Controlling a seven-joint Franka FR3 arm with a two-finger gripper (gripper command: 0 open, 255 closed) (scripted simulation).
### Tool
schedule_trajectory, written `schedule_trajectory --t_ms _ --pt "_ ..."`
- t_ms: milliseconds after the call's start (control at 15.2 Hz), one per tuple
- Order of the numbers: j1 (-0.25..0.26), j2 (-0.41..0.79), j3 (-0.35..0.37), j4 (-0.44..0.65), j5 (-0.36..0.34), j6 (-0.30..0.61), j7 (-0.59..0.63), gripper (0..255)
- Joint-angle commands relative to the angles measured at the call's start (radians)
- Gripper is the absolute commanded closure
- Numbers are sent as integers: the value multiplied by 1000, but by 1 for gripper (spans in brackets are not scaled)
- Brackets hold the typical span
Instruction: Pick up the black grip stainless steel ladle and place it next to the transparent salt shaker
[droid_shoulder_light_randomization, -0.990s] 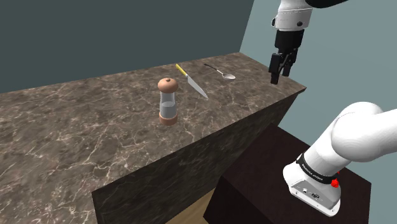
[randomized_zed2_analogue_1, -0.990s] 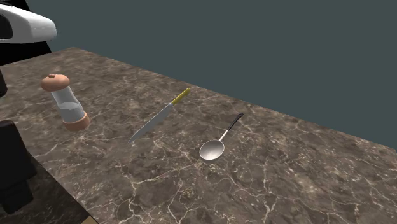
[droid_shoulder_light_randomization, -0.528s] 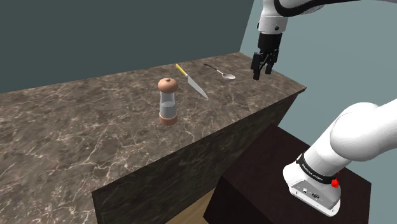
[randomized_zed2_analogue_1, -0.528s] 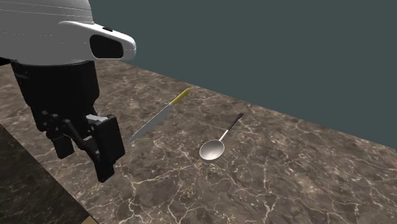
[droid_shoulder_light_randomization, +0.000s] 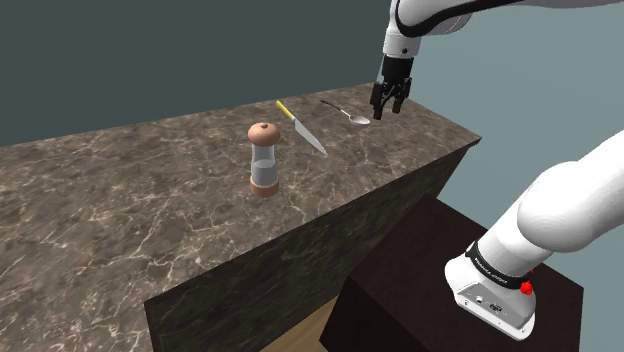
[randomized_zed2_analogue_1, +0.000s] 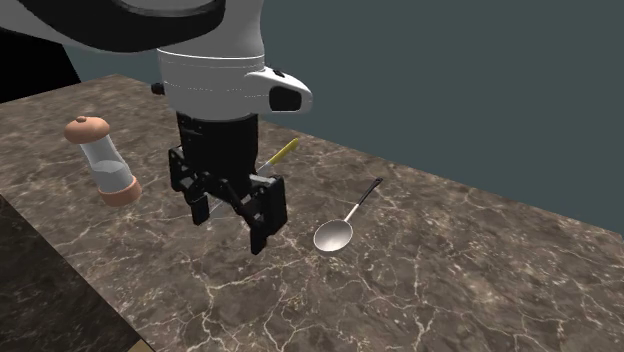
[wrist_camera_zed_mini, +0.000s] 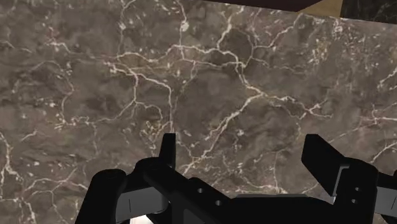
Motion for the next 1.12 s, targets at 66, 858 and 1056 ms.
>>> schedule_trajectory --t_ms 66,858,1056 --pt "-11 107 -21 74 14 52 -26 0" --pt "-71 533 -63 476 118 137 -124 0" --pt "-94 647 -63 613 148 128 -142 0"
